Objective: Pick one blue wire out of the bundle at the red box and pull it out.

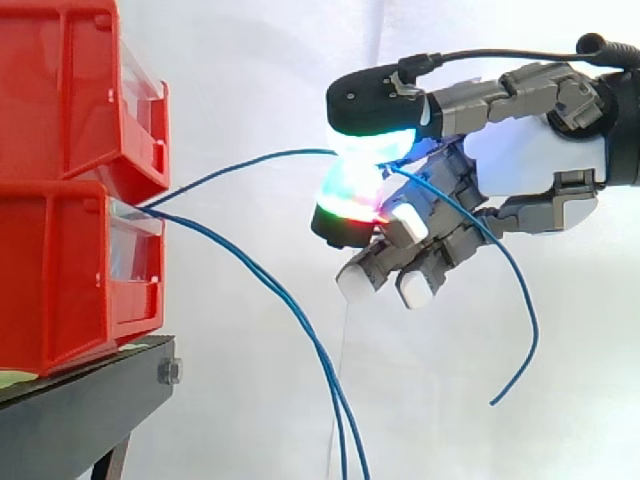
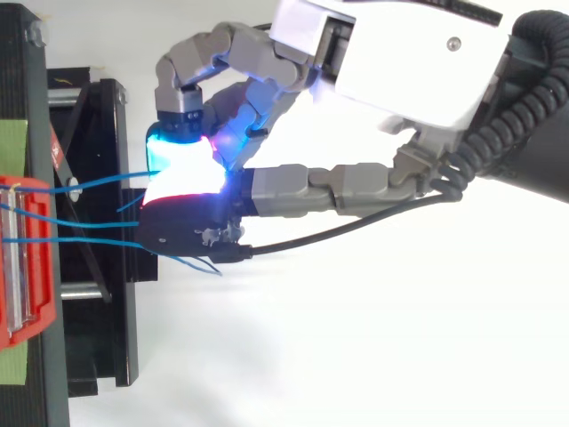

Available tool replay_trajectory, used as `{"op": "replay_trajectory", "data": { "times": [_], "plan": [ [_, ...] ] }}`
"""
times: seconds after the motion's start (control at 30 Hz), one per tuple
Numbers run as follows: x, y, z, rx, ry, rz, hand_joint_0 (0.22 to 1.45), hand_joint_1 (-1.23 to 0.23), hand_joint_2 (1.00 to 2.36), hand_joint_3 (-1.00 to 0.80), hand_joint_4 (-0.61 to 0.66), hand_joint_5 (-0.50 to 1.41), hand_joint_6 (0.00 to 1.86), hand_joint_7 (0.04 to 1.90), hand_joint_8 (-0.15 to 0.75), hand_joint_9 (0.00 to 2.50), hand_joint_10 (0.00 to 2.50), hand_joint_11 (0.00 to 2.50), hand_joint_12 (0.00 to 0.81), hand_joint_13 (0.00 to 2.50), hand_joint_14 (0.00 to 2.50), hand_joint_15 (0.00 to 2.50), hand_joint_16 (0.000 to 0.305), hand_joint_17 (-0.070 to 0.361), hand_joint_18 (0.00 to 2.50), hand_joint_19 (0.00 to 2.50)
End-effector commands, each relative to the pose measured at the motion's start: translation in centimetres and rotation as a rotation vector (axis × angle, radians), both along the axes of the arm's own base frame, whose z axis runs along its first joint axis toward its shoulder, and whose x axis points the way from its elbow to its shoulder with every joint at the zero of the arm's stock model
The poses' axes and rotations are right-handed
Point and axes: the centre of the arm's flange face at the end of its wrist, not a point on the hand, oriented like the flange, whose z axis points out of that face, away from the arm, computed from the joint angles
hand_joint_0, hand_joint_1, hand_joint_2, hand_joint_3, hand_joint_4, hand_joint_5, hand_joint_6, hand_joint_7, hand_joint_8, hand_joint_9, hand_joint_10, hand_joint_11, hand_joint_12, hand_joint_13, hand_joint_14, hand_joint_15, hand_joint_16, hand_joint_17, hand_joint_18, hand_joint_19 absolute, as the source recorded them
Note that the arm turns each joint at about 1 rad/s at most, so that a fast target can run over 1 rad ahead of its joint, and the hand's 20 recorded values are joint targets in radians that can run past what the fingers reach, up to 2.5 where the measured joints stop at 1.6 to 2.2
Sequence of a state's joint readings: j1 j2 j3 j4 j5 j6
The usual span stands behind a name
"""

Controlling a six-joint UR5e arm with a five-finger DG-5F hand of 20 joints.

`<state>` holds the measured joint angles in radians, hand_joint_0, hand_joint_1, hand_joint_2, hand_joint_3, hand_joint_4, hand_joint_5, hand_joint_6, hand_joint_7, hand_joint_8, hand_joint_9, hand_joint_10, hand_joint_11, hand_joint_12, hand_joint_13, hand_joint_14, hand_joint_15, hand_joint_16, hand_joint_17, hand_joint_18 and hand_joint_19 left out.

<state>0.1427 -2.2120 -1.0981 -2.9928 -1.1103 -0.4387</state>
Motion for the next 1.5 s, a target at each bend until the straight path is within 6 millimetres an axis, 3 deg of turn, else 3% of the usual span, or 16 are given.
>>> {"op": "replay_trajectory", "data": {
  "times": [0.0, 1.47],
  "plan": [
    [-0.01, -0.01, -0.01, 0.0, 0.0, -0.001, 0.62, -0.73, 1.02, 0.0, 0.2, -0.15, 0.92, 1.25, 0.435, 1.05, 0.02, 0.87, 0.49, 0.73, 0.01, 0.41, 0.065, 0.147, 0.83, 0.55],
    [-0.06, -0.02, -0.16, -0.001, 0.003, -0.001, 0.62, -0.73, 1.02, 0.0, 0.19, -0.15, 0.92, 1.24, 0.433, 1.03, 0.02, 0.87, 0.488, 0.72, 0.01, 0.41, 0.065, 0.147, 0.82, 0.55]
  ]
}}
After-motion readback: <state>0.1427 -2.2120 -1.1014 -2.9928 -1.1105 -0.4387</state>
